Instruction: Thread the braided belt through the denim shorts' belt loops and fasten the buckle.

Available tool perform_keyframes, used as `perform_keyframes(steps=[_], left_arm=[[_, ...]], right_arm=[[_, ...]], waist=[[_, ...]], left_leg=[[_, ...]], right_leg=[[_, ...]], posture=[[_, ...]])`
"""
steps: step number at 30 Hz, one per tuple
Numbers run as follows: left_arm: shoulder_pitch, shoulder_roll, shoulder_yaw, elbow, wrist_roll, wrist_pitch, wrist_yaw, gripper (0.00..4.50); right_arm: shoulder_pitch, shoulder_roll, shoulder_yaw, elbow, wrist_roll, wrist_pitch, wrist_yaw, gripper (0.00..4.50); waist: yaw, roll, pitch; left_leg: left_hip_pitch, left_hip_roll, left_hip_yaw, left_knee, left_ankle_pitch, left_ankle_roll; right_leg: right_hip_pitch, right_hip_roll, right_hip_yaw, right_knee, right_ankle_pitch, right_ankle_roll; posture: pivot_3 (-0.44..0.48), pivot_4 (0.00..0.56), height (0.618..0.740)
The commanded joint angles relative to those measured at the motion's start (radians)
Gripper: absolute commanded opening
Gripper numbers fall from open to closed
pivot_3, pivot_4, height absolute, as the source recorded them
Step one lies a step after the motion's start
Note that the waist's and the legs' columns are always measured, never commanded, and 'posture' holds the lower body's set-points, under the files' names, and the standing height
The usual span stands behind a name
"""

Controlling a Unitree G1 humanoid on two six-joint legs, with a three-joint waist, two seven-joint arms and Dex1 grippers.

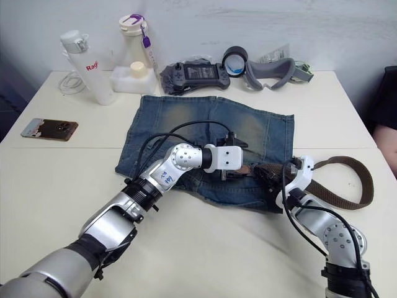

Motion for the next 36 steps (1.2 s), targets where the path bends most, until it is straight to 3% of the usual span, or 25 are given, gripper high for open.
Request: perform_keyframes(steps=[1,9,16,22,27,36], left_arm=[[-0.014,-0.003,-0.028,0.073,0.086,-0.042,0.041,4.46],[0.004,-0.044,0.018,0.052,0.012,-0.049,-0.087,4.46],[-0.01,-0.031,0.019,0.054,0.032,-0.072,-0.149,4.46],[-0.04,-0.043,0.029,0.11,0.072,-0.083,-0.086,4.46],[-0.079,-0.07,0.057,0.182,0.101,-0.066,0.047,4.46],[-0.077,-0.083,0.095,0.135,0.066,-0.073,0.049,4.46]], right_arm=[[0.024,0.012,-0.01,-0.045,-0.005,0.007,-0.002,0.0],[0.026,0.024,-0.02,-0.055,-0.021,0.008,-0.008,0.0],[0.013,0.021,-0.022,-0.046,-0.034,0.014,-0.003,0.0],[0.005,0.025,-0.023,-0.042,-0.043,0.018,0.0,0.0],[0.005,0.034,-0.024,-0.049,-0.046,0.019,-0.005,0.0],[0.015,0.039,-0.032,-0.052,-0.048,0.02,-0.001,0.0]], waist=[[0.001,0.0,0.0],[0.001,-0.001,-0.001],[0.001,-0.001,-0.001],[0.001,-0.001,-0.001],[0.003,-0.001,-0.001],[0.001,-0.001,0.0]], left_leg=[[0.0,0.0,0.0,0.0,0.0,0.0],[0.001,0.0,0.0,0.001,0.0,0.0],[0.0,0.0,0.0,0.001,0.0,0.0],[0.0,0.0,0.0,0.001,0.0,0.0],[0.0,-0.001,0.0,0.002,0.0,0.001],[0.0,-0.001,0.0,0.001,-0.001,0.001]], right_leg=[[0.0,0.0,0.0,0.0,0.0,0.0],[0.002,-0.001,0.0,0.0,0.0,0.0],[0.001,-0.001,0.0,0.0,0.0,0.0],[0.001,-0.001,0.0,0.0,0.0,0.0],[0.001,-0.002,0.0,0.0,0.0,0.0],[0.0,-0.002,-0.001,0.001,0.0,0.0]], posture=[[0.0,0.15,0.731],[0.0,0.15,0.731],[0.0,0.15,0.731],[0.0,0.15,0.731],[0.0,0.15,0.731],[0.0,0.15,0.731]])
